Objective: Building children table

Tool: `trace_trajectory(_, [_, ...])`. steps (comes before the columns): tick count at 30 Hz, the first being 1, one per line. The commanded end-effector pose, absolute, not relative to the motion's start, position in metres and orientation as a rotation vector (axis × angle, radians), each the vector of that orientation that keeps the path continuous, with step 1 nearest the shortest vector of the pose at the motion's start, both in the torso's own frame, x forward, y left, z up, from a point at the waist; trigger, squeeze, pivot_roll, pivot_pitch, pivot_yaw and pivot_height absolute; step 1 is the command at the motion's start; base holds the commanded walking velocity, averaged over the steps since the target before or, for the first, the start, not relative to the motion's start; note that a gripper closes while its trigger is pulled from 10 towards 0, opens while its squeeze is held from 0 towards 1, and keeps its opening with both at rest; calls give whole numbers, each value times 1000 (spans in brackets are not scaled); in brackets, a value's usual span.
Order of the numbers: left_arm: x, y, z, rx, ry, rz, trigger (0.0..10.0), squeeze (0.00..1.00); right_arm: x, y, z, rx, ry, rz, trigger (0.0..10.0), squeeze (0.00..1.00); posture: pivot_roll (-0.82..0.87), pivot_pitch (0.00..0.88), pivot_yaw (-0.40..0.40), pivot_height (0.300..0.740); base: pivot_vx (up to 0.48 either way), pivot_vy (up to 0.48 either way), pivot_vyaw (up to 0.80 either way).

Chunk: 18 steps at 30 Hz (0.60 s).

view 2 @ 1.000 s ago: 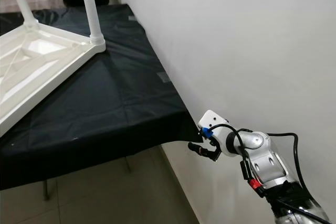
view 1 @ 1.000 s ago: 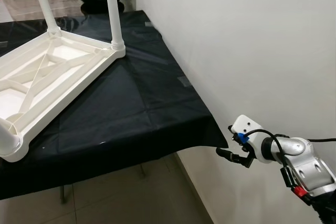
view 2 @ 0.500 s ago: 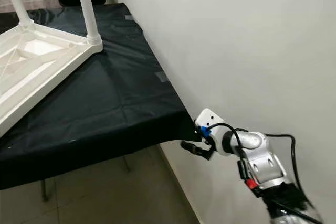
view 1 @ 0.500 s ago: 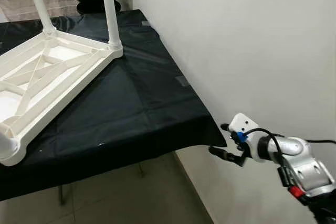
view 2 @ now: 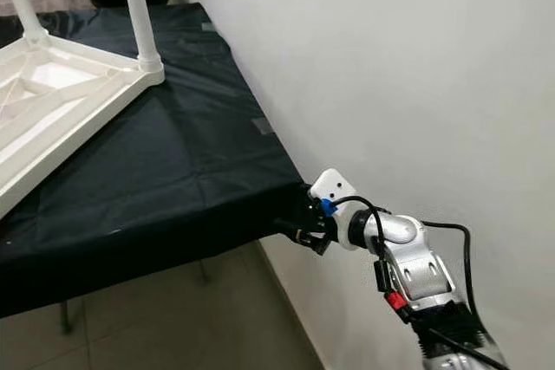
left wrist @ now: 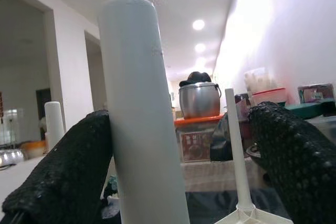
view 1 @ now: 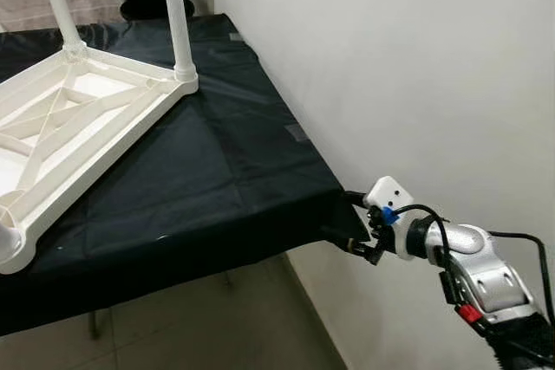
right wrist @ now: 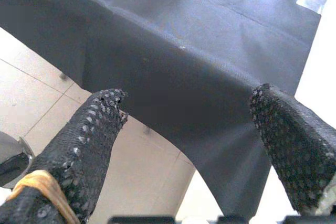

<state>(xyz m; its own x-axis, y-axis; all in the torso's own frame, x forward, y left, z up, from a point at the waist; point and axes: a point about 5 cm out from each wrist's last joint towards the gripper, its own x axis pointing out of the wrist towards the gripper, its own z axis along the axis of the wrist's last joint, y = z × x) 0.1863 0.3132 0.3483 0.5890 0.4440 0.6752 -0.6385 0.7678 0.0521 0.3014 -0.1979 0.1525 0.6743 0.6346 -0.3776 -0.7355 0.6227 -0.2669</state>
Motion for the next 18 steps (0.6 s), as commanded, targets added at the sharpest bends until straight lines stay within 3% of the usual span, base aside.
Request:
trace_trajectory(1, [187, 309, 351, 326, -700, 620, 10000, 0, 302, -198, 153, -415, 253, 803, 10000, 0, -12, 98, -94, 740, 0, 0, 0])
trace_trajectory(8, [189, 305, 353, 307, -708, 588, 10000, 0, 302, -198, 152, -416, 251, 805, 10000, 0, -7, 95, -95, 740, 0, 0, 0])
trace_trajectory(9, [198, 286, 377, 310, -811, 438, 10000, 0, 303, -195, 151, -419, 249, 809, 10000, 0, 2, 74, -94, 740, 0, 0, 0])
trace_trajectory(12, [202, 270, 400, 324, -905, 319, 10000, 0, 304, -193, 151, -419, 244, 810, 10000, 0, 1, 68, -91, 740, 0, 0, 0])
trace_trajectory(13, [201, 251, 430, 361, -1025, 195, 10000, 0, 306, -190, 150, -417, 238, 810, 10000, 0, 0, 63, -92, 740, 0, 0, 0])
trace_trajectory(18, [203, 245, 434, 361, -1039, 171, 10000, 0, 306, -188, 149, -413, 234, 810, 10000, 0, -5, 64, -88, 740, 0, 0, 0])
